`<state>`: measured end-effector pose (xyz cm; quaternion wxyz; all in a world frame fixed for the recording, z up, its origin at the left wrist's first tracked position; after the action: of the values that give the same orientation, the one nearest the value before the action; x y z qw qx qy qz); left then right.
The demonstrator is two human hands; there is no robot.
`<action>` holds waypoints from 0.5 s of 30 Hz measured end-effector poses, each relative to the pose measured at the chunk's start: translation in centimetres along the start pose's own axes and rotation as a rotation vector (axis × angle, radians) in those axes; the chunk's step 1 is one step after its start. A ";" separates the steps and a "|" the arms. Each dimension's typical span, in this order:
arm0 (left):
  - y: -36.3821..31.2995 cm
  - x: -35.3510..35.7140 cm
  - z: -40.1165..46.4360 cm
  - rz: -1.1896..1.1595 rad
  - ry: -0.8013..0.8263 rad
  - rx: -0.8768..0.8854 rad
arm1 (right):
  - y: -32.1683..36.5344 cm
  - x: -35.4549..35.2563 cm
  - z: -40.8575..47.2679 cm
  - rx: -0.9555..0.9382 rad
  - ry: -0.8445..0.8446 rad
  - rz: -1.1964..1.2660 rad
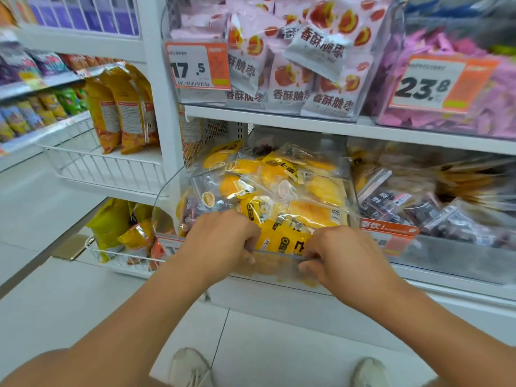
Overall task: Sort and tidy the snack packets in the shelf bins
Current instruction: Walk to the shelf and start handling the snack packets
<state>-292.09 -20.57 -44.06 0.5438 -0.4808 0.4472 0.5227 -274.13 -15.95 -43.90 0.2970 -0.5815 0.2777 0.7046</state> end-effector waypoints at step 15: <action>5.6 -4.1 1.4 -0.537 -0.620 -0.189 | -0.9 -4.2 4.9 -0.019 -0.525 0.269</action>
<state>-297.91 -19.84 -40.15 0.7232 -0.4480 0.0713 0.5208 -276.04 -12.09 -38.96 0.2572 -0.3403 0.2592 0.8665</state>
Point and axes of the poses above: each hand's wrist, its own z-axis towards the middle knuckle, its own x-axis out of the palm, y = z × x, the point moved 4 cm from there along z, towards the middle knuckle, and after that the axes turned 6 degrees about -y, right-handed, at the moved point
